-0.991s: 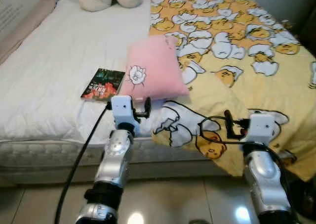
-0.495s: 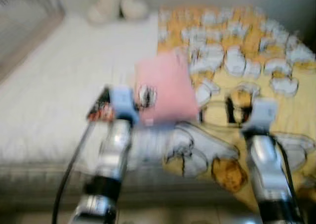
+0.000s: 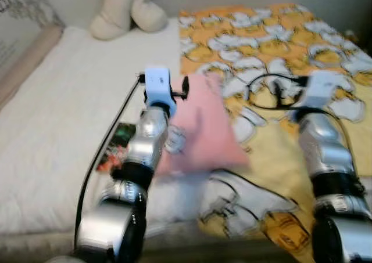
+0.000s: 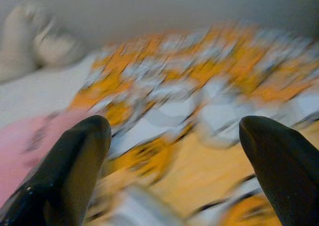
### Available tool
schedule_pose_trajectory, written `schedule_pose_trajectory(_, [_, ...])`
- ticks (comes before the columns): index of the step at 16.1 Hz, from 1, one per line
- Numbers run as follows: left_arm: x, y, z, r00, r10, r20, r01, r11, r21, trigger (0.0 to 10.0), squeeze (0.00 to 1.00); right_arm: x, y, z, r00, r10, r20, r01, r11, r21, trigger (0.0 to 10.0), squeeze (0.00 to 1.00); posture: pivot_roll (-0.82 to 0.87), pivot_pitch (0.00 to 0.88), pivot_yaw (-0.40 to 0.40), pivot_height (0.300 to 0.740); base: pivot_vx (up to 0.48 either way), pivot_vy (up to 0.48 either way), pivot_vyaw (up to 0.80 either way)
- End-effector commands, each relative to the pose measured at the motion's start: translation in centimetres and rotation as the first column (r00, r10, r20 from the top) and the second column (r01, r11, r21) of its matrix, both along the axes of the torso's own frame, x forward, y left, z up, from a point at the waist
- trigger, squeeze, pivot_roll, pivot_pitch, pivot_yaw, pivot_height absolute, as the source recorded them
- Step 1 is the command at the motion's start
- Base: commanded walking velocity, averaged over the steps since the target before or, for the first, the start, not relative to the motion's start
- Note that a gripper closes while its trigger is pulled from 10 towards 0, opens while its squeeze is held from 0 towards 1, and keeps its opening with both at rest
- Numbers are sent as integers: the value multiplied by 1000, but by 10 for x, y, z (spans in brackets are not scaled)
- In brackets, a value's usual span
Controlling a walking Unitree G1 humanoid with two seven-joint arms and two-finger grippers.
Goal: Clean up the room
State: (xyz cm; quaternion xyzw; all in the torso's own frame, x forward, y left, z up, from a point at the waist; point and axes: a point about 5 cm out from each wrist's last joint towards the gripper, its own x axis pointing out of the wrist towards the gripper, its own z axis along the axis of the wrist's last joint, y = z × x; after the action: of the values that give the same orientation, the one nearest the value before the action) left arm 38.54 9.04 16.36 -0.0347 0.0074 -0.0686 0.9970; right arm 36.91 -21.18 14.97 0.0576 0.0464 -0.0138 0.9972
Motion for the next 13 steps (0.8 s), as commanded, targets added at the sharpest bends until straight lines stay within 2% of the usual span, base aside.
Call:
schedule_pose_trajectory(1, [-1, 16, -28, 982, 16, -189, -19, 1000, -11, 10000, 0, 2, 13, -12, 998, 20, -54, -18, 998, 53, 10000, 0, -259, 0, 84, 740, 0, 0, 0])
schedule_pose_trajectory(2, [-1, 24, -37, 959, 7, -282, -28, 997, -69, 10000, 0, 4, 18, -10, 999, 15, -49, -11, 998, 67, 10000, 0, -256, 0, 82, 740, 0, 0, 0])
schedule_pose_trajectory(4, [-3, 35, -52, 916, -66, -396, -11, 982, -188, 10000, 0, 8, 24, -12, 997, 7, -71, 1, 994, 105, 10000, 0, -255, 22, 73, 740, 0, 0, 0])
schedule_pose_trajectory(5, [-4, 38, -54, 900, -99, -424, -21, 963, -268, 10000, 0, 8, 25, -16, 995, 10, -100, 4, 991, 133, 10000, 0, -245, 51, 62, 740, 0, 0, 0])
schedule_pose_trajectory(6, [-5, 37, -55, 894, -120, -432, -19, 952, -305, 10000, 0, 7, 26, -19, 993, 13, -113, 2, 991, 132, 10000, 0, -242, 59, 59, 740, 0, 0, 0])
schedule_pose_trajectory(8, [-7, 25, -57, 868, -228, -441, 9, 896, -444, 10000, 0, 5, 25, -31, 986, 4, -164, 26, 984, 176, 10000, 0, -238, 100, 50, 740, 0, 0, 0])
schedule_pose_trajectory(11, [-18, 10, -74, 815, -269, -513, 13, 894, -447, 10000, 0, 4, 43, -45, 970, 76, -230, -8, 959, 284, 10000, 0, -236, 126, 52, 740, 0, 0, 0])
schedule_pose_trajectory(13, [-22, -4, -74, 795, -346, -499, 64, 865, -497, 10000, 0, 1, 46, -55, 961, 59, -271, 26, 953, 300, 10000, 0, -212, 143, 50, 740, 0, 0, 0])
